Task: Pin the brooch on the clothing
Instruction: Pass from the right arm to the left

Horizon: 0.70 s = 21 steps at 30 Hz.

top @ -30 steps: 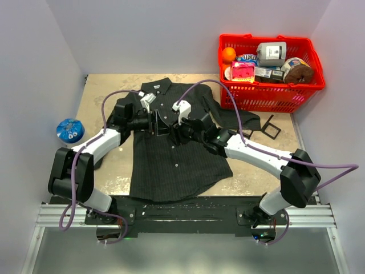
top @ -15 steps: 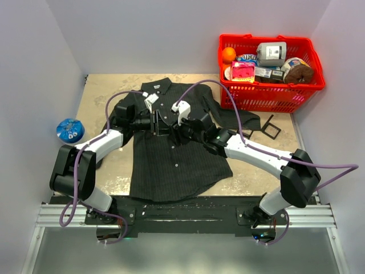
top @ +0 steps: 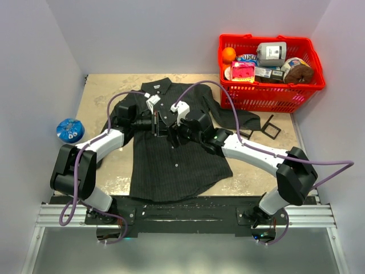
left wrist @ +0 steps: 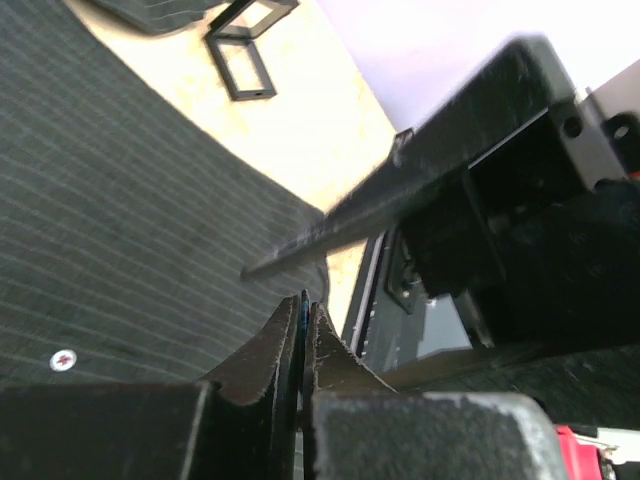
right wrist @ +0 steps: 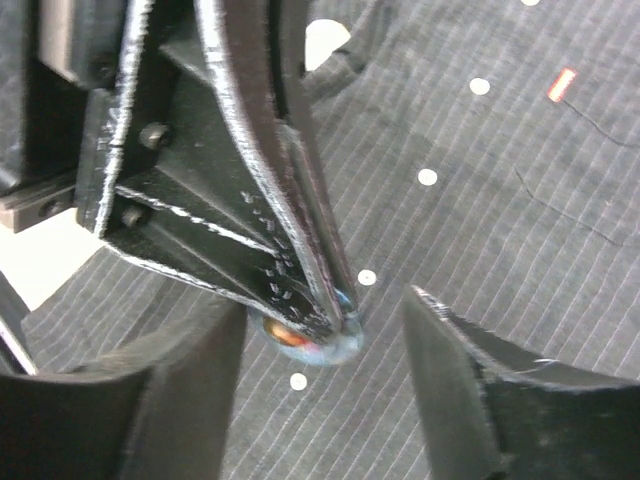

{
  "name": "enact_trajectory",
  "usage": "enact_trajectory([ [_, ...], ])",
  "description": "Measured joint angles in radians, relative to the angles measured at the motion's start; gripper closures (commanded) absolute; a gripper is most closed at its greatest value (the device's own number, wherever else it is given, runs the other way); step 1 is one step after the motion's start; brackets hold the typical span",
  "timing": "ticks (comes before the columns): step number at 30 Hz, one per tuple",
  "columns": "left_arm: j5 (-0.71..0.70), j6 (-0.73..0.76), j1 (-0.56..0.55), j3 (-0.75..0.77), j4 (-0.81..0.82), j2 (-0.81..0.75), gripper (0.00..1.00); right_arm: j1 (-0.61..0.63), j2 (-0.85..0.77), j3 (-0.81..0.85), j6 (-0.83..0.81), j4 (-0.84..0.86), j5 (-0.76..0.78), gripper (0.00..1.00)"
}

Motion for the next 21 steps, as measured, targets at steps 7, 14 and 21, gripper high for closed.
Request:
enact_trajectory([
  [7, -0.063, 0.090, 0.001, 0.024, -0.108, -0.002, 1.00, -0.014, -0.002, 0.000, 0.018, -0.004, 0.036, 0.21],
  [14, -0.243, 0.227, 0.002, 0.042, -0.235, -0.067, 1.00, -0.138, -0.099, -0.056, 0.194, 0.016, 0.031, 0.20],
  [21, -0.544, 0.403, -0.083, -0.005, -0.220, -0.294, 1.00, -0.186, -0.151, -0.123, 0.542, 0.156, -0.036, 0.22],
])
